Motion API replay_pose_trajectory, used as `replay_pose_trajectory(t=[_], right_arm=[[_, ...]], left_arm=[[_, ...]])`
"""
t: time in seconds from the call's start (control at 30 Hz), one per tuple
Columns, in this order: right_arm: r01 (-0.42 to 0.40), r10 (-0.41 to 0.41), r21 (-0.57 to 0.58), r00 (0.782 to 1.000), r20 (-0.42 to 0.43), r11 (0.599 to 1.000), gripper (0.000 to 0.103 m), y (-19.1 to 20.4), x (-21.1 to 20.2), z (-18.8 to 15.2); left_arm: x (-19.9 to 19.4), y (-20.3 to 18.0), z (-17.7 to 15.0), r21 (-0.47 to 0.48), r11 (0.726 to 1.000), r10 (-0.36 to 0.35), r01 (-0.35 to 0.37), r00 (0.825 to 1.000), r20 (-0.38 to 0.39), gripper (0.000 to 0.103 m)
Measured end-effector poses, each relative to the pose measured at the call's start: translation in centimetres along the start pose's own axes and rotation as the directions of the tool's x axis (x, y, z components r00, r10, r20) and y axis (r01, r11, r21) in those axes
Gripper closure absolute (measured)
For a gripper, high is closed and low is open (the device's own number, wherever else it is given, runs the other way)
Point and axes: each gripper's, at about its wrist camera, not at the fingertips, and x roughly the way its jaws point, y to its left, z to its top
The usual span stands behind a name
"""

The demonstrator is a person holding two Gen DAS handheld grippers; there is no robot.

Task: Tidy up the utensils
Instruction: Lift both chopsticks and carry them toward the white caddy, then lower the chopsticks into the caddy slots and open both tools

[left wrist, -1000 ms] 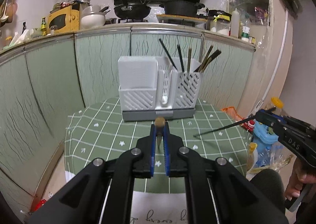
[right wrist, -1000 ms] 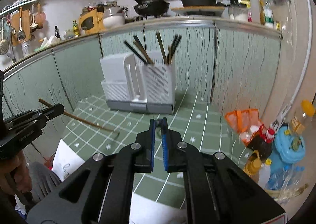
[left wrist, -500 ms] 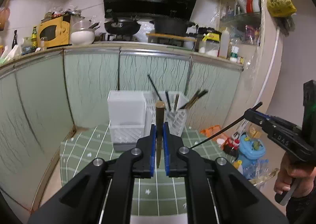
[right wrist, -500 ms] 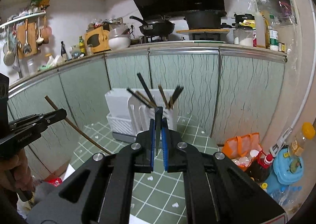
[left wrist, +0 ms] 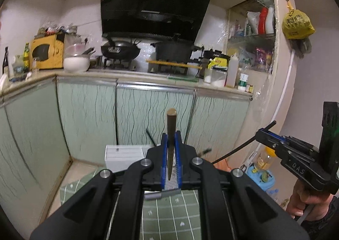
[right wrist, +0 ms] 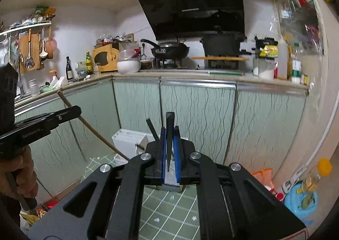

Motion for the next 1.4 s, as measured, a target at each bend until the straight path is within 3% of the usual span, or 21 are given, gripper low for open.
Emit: replay_pose_trajectory(t=[0.33, 0.67, 0.97, 1.33, 1.4], right_arm=[[-0.011, 0.011, 0.011, 1.0, -0.002, 1.0, 0.097, -1.1, 3.4, 3.2], [-0.077, 0.077, 0.069, 0.997, 0.004, 0.995, 0.097, -2.6, 6.5, 4.7], [-0.049, 0.048, 0.072, 0.999, 0.016, 0.996, 0.097, -3.8, 9.1, 6.4], [-0.041, 0.049, 0.132, 0.997, -0.058, 0.99, 0.097, -6.0, 14.2, 3.9], [-0.034, 0.049, 0.146, 0.994, -0.1, 0.989, 0.088, -6.4, 15.4, 2.8]], left_arm=[[3.3, -0.1, 4.4, 0.004, 1.0, -0.015, 0.015, 1.0, 0.027, 0.095], [8.4, 0.9, 4.1, -0.017, 0.999, -0.029, 0.028, 0.999, -0.019, 0.095], [11.4, 1.8, 3.6, -0.045, 0.998, -0.053, 0.051, 0.997, -0.05, 0.095], [15.0, 2.6, 2.4, -0.082, 0.992, -0.104, 0.095, 0.989, -0.109, 0.095], [15.8, 2.8, 1.9, -0.085, 0.992, -0.106, 0.096, 0.986, -0.131, 0.09]])
